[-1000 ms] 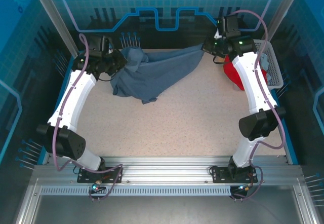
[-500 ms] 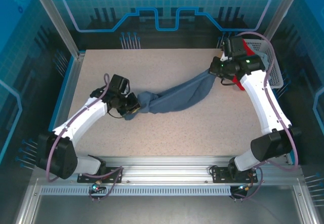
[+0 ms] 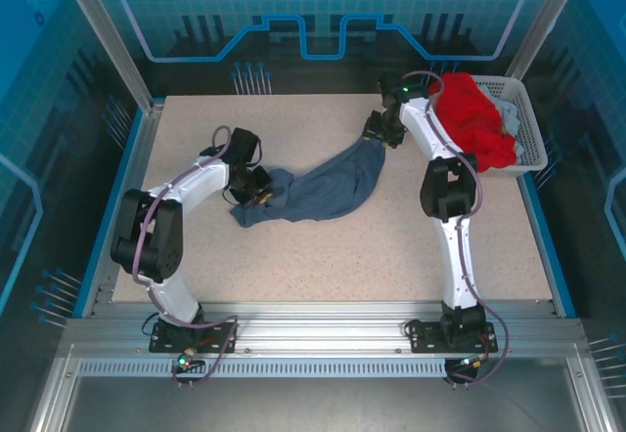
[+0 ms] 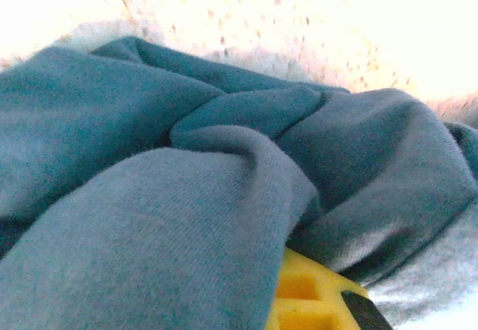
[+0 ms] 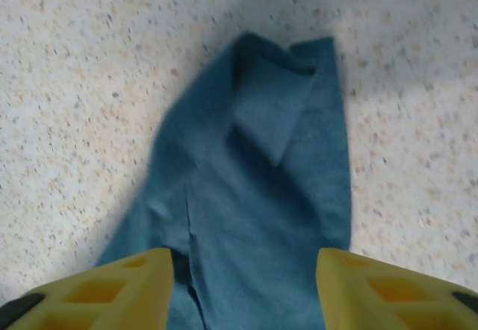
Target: Fold and stack the t-shirts
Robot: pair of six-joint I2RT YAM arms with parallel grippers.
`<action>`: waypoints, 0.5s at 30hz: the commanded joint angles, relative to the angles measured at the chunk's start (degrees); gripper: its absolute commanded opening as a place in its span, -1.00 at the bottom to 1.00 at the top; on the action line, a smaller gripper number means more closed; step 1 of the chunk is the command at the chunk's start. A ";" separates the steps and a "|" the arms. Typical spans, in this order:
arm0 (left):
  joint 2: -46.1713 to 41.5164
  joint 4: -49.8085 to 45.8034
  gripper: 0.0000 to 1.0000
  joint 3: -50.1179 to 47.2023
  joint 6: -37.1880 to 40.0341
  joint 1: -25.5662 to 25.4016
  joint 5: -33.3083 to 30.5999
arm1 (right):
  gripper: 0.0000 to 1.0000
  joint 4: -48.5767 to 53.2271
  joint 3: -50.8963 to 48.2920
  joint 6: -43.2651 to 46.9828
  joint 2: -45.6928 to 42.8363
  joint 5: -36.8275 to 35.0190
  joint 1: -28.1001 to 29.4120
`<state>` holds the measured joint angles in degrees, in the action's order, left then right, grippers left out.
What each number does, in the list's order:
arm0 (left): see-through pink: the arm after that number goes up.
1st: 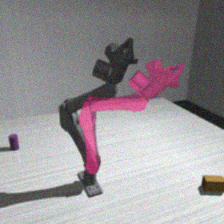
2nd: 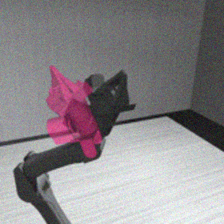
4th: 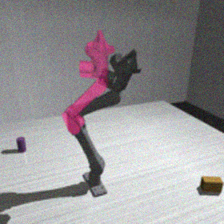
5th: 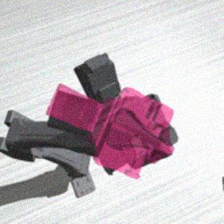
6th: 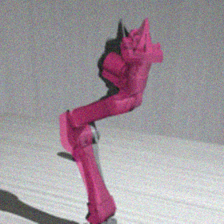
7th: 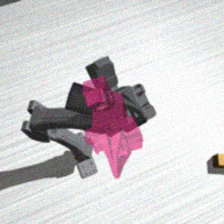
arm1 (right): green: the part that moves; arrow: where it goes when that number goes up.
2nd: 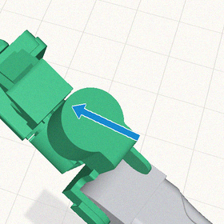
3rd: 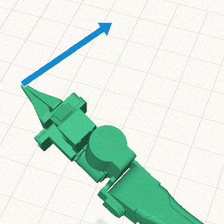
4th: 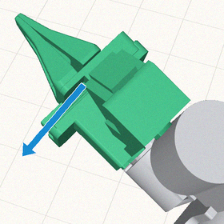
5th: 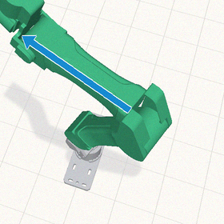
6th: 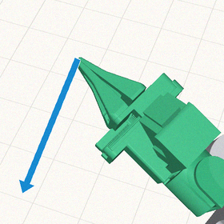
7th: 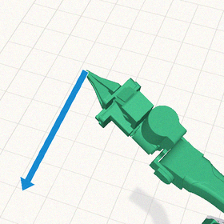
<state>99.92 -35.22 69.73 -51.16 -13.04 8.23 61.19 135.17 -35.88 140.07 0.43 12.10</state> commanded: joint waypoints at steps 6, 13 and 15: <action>-1.44 1.50 -1.00 1.96 -2.78 2.14 3.54 | 0.13 -13.50 -37.59 -6.26 -28.10 5.63 7.24; -1.42 0.87 -1.00 3.44 -2.31 2.13 4.72 | 0.02 -20.11 -43.58 -9.20 -25.15 9.60 15.19; -1.46 0.67 -1.00 3.78 -2.02 2.14 4.79 | 0.02 -19.11 -43.22 -9.55 -23.33 8.32 15.54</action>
<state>99.81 -34.17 71.57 -52.62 -11.07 11.09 43.42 92.09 -43.40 113.89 8.08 27.59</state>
